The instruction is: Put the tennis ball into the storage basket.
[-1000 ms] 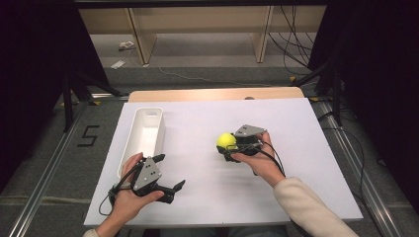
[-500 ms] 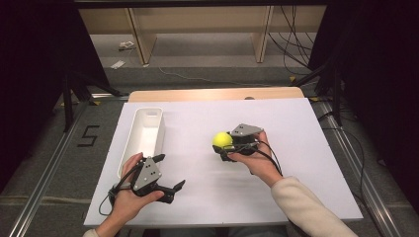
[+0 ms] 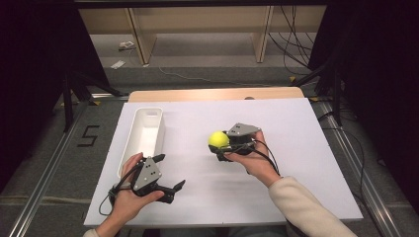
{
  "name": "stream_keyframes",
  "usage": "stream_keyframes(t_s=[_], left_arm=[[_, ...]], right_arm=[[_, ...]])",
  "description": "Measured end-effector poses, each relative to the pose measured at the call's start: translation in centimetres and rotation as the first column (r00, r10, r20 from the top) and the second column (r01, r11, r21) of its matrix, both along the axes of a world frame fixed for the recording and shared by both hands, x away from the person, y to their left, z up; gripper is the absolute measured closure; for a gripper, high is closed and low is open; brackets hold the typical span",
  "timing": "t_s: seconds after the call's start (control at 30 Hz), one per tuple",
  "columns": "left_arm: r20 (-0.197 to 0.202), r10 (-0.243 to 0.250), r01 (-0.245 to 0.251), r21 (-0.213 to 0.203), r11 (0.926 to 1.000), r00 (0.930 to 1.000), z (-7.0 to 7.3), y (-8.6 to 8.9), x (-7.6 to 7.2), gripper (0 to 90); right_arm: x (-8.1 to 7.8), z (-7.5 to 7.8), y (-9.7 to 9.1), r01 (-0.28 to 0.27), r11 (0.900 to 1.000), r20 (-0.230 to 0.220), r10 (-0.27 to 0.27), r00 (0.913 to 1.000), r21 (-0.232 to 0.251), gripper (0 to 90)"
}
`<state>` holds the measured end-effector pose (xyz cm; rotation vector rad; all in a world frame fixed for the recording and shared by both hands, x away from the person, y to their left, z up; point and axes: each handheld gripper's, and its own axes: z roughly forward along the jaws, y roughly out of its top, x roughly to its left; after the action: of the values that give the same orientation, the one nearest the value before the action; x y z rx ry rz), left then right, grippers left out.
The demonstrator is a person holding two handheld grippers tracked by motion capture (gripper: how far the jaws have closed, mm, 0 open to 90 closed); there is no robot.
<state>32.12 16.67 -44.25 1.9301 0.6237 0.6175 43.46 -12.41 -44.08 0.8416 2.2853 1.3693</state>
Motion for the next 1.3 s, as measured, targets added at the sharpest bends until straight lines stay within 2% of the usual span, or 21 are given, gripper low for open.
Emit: stream_keyframes(t_s=[0.63,1.3], left_arm=[[0.000,-0.002,0.002,0.000,1.0000,1.0000,0.0,0.0,0.0,0.0],[0.001,-0.003,0.003,0.002,1.0000,1.0000,0.0,0.0,0.0,0.0]], right_arm=[[-0.2,0.7,1.3,-0.033,0.9993,0.016,0.033,0.9993,0.020,26.5],[-0.3,1.2,2.0,-0.043,0.9987,0.025,0.043,0.9988,0.028,26.6]])
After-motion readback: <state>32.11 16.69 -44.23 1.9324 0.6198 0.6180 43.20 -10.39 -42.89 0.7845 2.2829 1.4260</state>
